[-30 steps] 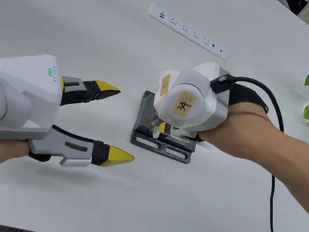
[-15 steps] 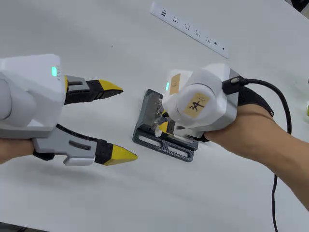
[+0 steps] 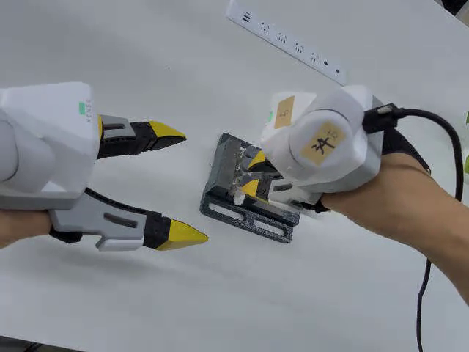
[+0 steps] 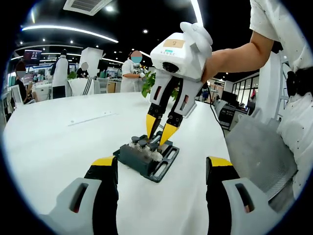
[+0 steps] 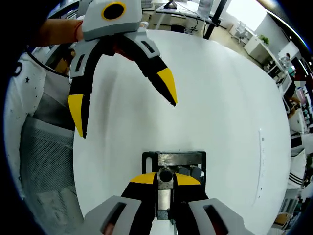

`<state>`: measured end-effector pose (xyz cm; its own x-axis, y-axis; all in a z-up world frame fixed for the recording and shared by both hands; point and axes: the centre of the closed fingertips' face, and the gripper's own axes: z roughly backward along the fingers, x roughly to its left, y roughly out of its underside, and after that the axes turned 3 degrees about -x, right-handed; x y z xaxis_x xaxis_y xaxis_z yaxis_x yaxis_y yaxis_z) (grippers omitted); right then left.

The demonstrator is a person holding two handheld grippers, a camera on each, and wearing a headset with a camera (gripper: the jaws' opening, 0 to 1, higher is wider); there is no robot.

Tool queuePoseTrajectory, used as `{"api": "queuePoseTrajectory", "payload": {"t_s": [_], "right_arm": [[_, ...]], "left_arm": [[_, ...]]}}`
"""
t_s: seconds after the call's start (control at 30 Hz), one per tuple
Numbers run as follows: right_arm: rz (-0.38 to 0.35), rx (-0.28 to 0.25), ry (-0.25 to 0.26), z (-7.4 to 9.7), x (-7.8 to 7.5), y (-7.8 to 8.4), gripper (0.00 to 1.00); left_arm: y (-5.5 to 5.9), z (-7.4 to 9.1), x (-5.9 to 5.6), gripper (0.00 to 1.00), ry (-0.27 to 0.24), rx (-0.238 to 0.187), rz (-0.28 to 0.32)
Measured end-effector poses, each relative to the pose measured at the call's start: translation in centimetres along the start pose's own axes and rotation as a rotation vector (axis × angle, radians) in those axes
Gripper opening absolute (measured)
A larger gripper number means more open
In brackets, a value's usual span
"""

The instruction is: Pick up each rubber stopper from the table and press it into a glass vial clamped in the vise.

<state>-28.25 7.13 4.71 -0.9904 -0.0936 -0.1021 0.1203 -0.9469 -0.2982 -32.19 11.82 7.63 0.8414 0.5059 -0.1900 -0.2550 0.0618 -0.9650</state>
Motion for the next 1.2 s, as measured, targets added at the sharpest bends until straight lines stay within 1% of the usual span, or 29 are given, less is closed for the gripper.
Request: {"api": "queuePoseTrajectory", "payload": {"t_s": [0.17, 0.27, 0.4, 0.53, 0.67, 0.8, 1.2], "right_arm": [[-0.064, -0.056, 0.015, 0.9, -0.7, 0.0, 0.04], [-0.114, -0.086, 0.004, 1.1, -0.6, 0.2, 0.01], [-0.132, -0.107, -0.006, 1.3, -0.6, 0.2, 0.00], [-0.151, -0.123, -0.022, 0.8, -0.3, 0.2, 0.00], [-0.151, -0.126, -0.028, 0.3, 0.0, 0.3, 0.00], [-0.150, -0.122, -0.032, -0.4, -0.2, 0.5, 0.00], [-0.140, -0.108, -0.051, -1.1, -0.1, 0.8, 0.00]], "left_arm": [[0.1, -0.1, -0.1, 0.73, 0.008, 0.006, -0.002], [0.1, -0.2, -0.3, 0.73, 0.014, 0.013, -0.006], [0.1, -0.3, -0.4, 0.72, 0.020, 0.021, -0.011], [0.3, -0.3, -0.5, 0.72, 0.026, 0.031, -0.018], [0.4, -0.4, -0.5, 0.72, 0.029, 0.037, -0.018], [0.3, -0.4, -0.5, 0.71, 0.031, 0.039, -0.018], [0.3, -0.5, -0.4, 0.71, 0.031, 0.040, -0.016]]}}
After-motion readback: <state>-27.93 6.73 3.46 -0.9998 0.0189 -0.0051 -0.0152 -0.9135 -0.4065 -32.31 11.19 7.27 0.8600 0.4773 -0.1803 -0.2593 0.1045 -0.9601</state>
